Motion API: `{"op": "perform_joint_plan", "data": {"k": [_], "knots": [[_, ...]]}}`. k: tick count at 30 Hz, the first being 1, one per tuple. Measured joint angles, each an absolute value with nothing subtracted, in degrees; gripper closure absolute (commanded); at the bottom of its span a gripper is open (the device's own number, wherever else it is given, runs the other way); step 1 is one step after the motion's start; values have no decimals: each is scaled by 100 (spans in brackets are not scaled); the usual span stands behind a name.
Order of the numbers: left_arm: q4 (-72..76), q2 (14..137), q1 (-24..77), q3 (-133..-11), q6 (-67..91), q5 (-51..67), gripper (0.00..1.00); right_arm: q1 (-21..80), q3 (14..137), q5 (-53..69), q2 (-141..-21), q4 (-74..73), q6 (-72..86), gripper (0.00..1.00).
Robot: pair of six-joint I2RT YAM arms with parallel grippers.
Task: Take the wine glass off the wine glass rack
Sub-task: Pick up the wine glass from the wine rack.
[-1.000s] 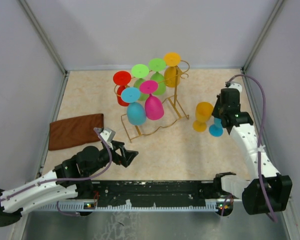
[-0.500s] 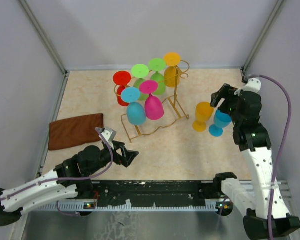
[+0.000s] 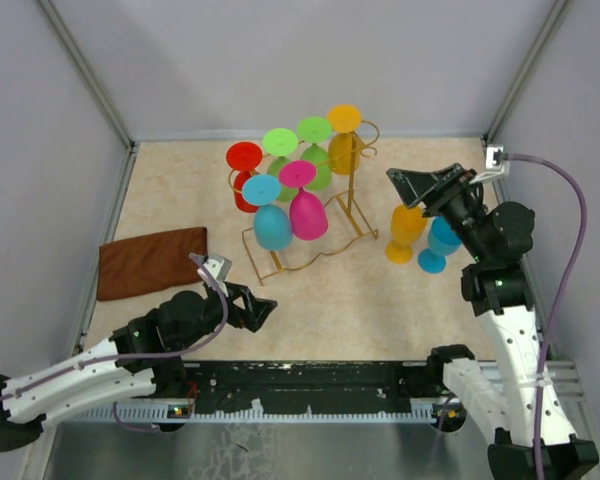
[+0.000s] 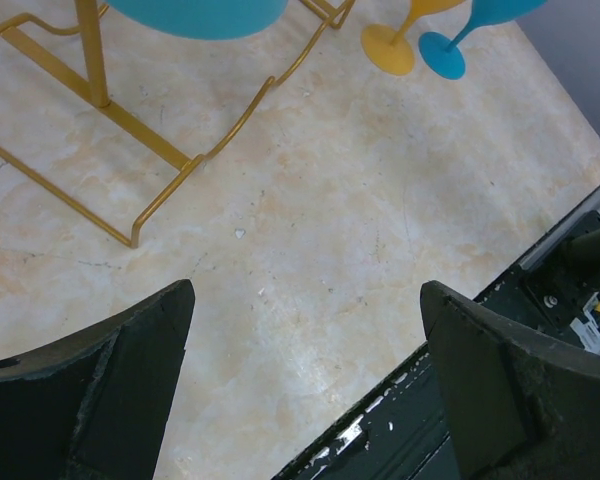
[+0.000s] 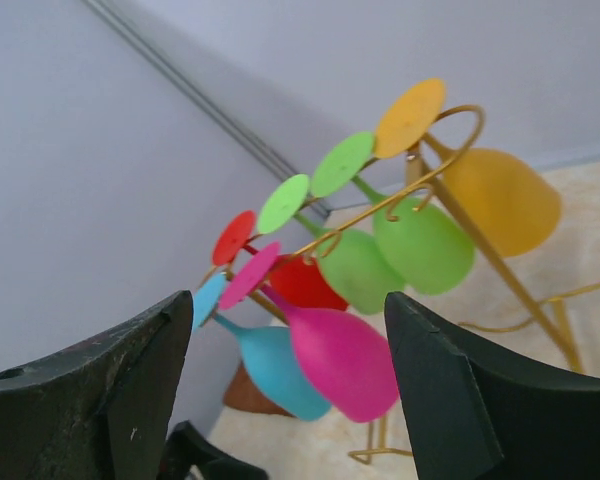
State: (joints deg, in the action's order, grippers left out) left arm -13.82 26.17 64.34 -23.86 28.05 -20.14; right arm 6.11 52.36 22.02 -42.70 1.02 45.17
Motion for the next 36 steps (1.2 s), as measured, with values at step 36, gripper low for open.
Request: {"op": "perform_joint_plan", "data": {"k": [36], "knots": [[-2825,2237,4650,-3693,3129,-2884,0,4160,6182,-873,-6267,198,5330,53]]}}
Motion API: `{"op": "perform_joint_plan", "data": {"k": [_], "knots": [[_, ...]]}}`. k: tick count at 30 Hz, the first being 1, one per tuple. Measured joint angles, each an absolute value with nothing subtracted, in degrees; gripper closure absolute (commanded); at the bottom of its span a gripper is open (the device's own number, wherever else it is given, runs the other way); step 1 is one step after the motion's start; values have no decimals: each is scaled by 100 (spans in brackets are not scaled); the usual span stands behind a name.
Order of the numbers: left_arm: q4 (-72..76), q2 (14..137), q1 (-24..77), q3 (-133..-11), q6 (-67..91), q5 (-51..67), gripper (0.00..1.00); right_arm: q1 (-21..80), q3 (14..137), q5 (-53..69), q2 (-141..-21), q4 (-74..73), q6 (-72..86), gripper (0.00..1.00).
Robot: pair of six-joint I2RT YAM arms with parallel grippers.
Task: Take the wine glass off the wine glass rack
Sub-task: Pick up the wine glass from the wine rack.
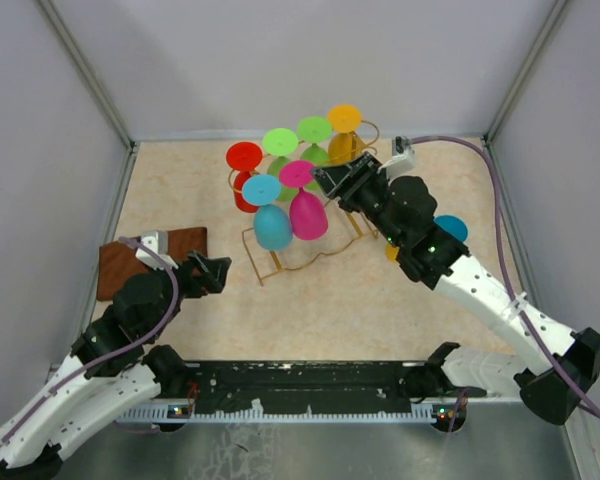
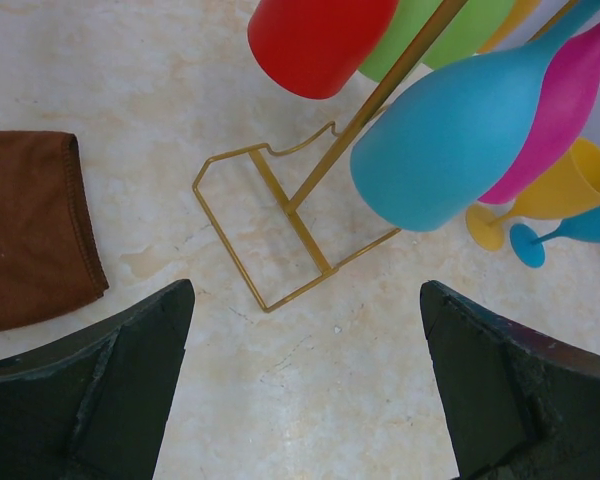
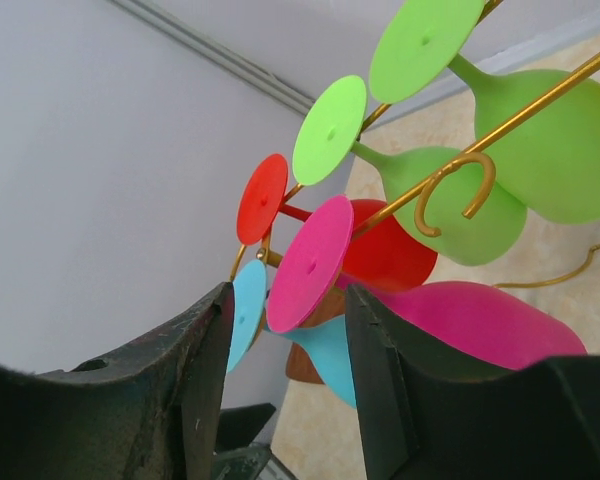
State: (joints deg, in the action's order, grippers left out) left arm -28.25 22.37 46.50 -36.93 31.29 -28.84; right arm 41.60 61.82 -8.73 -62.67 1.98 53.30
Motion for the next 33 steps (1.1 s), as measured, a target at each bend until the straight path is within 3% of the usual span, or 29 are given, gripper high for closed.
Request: {"op": "perform_joint_plan", "data": {"k": [9,15,26,33], "knots": [[-2858,2121,4650,-3693,3041,-2615,1,4163,6147,-1035,-6587,508,5697,56],[-2858,2121,4650,-3693,2974,-2532,0,4163,6073,-1118,-6617,582,5837,67],[-2880,2171,4650,-3693,2963,-2377,1,4163,6038,-1170,-6742,731,5970,70],[-2915,2171,4650,-3693,2963,-2373,1,4163,6038,-1168,-6831,753,6034,86]]}}
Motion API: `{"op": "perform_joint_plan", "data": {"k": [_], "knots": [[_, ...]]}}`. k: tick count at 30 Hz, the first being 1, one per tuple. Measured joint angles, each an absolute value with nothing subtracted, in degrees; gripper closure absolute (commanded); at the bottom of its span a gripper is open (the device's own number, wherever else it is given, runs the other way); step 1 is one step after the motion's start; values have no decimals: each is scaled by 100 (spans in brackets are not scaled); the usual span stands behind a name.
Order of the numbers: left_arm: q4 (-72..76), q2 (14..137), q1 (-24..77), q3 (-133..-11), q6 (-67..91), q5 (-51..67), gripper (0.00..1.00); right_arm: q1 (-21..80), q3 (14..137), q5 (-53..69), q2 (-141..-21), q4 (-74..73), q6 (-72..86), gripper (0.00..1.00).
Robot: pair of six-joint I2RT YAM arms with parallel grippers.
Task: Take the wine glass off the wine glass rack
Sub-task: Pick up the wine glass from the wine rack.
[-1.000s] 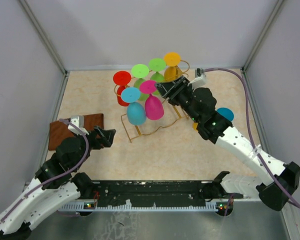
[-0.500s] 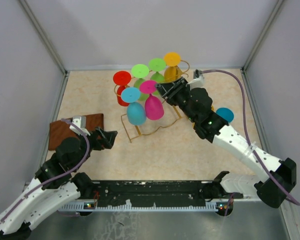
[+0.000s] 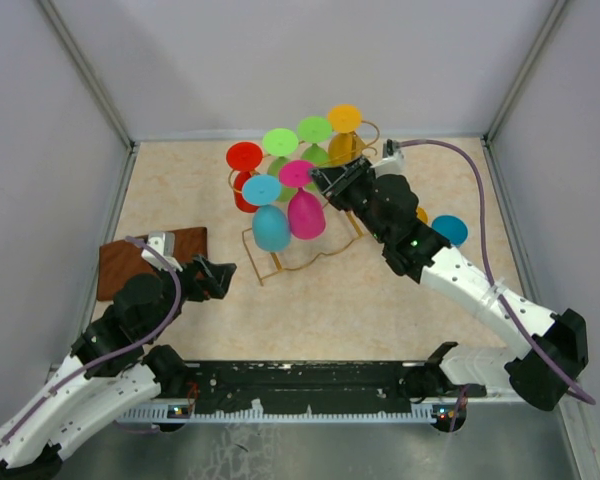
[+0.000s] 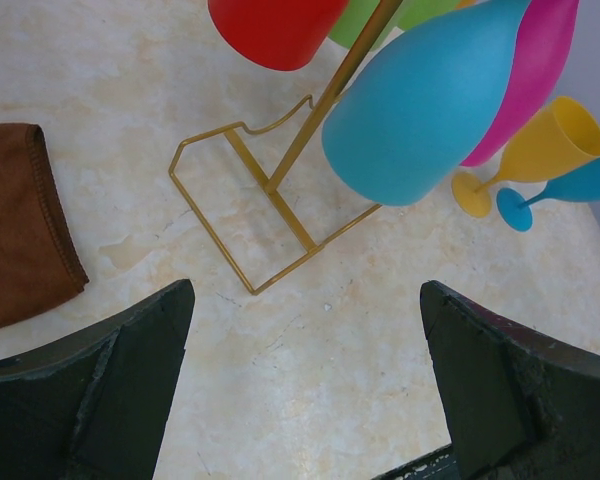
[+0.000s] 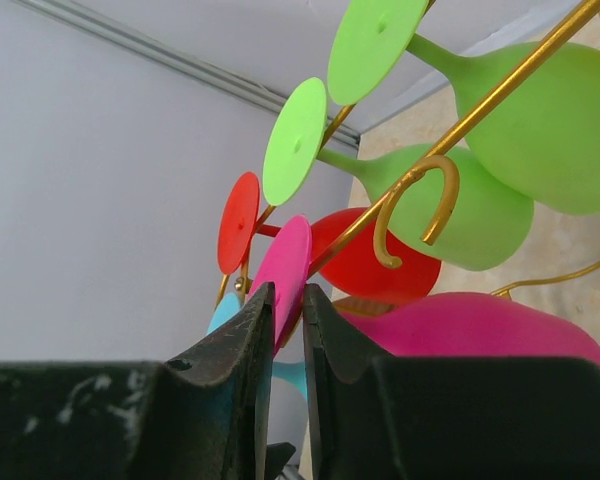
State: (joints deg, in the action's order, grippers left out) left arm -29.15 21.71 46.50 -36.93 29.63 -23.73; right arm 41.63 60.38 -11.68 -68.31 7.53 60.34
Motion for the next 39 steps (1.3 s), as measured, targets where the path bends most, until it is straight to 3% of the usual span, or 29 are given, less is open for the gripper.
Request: {"op": "perform_joint_plan", "data": {"k": [5,13,39], "knots": [[-2917,2171,4650,-3693,2963,-2359,1,4163,6038,-1170,-6831,781,6093,88],[-2915,2174,4650,-3691,2969,-2279,1,4163,6038,-1170,-6825,827,6160,100],[-2823,2283,4648,-3586,3020,-2102,1,4163,6038,-1149,-6573,611,6165,100]]}}
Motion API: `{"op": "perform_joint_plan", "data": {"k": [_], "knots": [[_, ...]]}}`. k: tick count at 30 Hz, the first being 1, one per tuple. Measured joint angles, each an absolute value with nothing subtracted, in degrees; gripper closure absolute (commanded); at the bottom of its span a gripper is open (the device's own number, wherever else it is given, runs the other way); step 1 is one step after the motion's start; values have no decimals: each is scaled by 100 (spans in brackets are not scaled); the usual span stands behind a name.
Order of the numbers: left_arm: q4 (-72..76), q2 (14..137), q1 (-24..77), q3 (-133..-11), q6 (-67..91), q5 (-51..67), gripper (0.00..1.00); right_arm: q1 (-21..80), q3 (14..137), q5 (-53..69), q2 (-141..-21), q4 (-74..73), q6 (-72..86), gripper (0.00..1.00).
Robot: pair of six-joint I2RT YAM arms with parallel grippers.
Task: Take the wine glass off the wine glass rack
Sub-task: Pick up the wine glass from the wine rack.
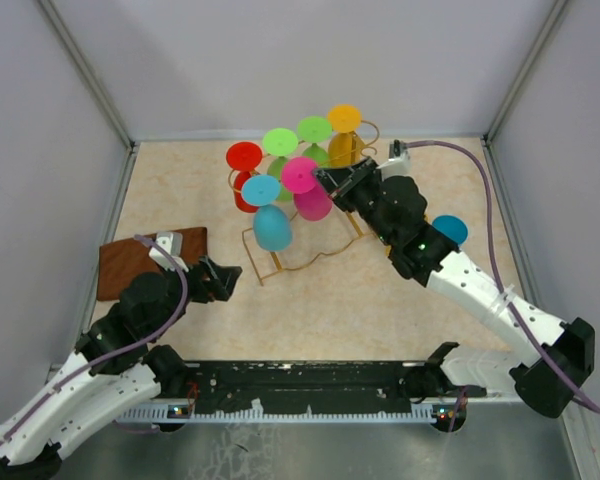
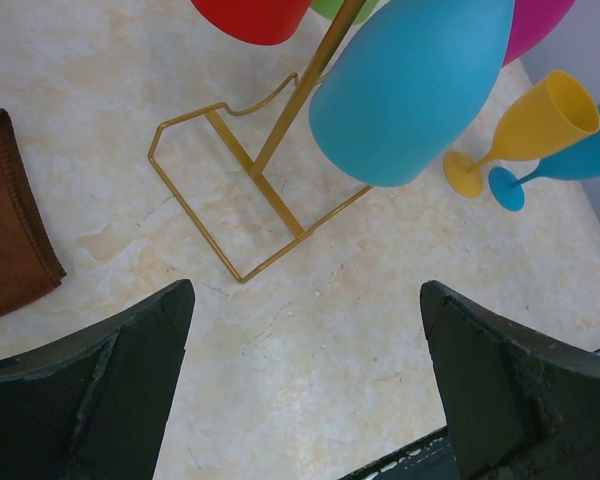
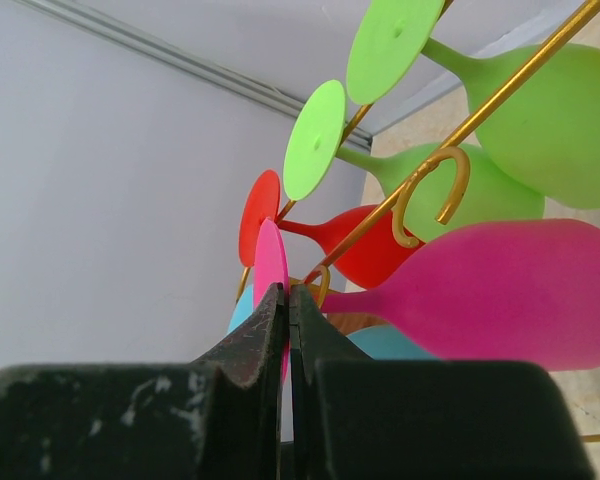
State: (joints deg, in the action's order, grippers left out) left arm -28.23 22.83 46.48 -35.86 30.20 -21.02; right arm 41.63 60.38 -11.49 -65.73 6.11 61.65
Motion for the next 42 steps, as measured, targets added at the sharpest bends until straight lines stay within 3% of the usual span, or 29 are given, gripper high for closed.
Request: {"op": "perform_joint_plan", "data": {"k": [42], "knots": [[-2674,2427,4648,-3262,3280,-1839,1,4163,5837,-1070,-6224,729,6270,100]]}}
